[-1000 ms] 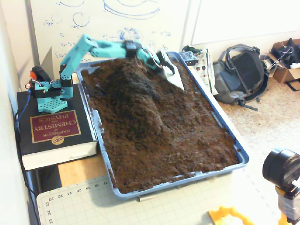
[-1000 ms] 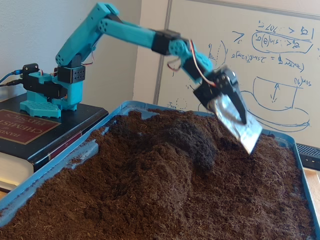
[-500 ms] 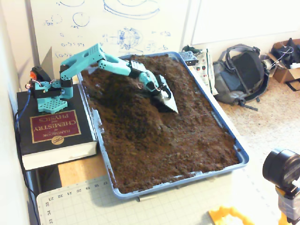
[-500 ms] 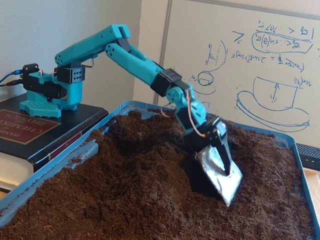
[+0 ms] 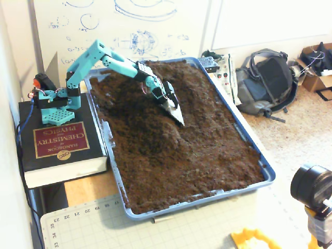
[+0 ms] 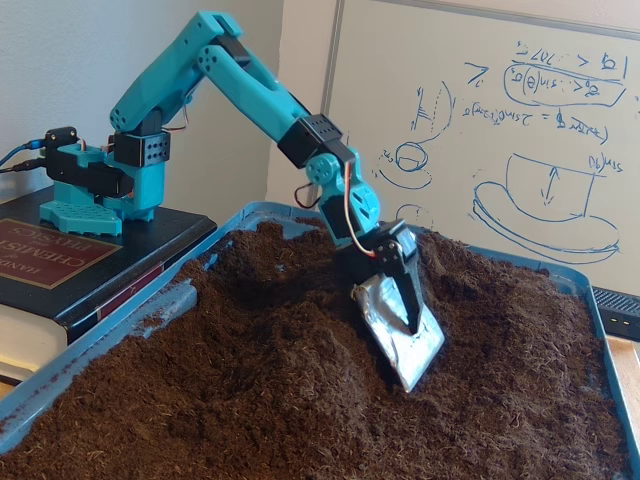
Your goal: Build a berm.
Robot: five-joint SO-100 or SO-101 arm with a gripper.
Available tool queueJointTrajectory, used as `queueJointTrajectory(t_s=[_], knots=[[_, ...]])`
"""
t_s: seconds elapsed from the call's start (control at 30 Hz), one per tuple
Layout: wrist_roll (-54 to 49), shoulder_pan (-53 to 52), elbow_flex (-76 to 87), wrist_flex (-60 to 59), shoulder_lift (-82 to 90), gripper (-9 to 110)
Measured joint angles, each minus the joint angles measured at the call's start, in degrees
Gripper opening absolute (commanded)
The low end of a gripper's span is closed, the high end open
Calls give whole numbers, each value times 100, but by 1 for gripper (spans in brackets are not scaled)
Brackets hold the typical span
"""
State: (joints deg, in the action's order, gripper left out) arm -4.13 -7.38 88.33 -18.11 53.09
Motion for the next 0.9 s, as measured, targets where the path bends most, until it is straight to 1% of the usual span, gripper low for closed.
queueJointTrajectory(t_s=[0.53,0.73,0.83,0.9], knots=[[0,18,905,0,809,0],[0,26,879,9,1063,0],[26,26,571,0,1248,0],[272,35,246,0,1310,0]])
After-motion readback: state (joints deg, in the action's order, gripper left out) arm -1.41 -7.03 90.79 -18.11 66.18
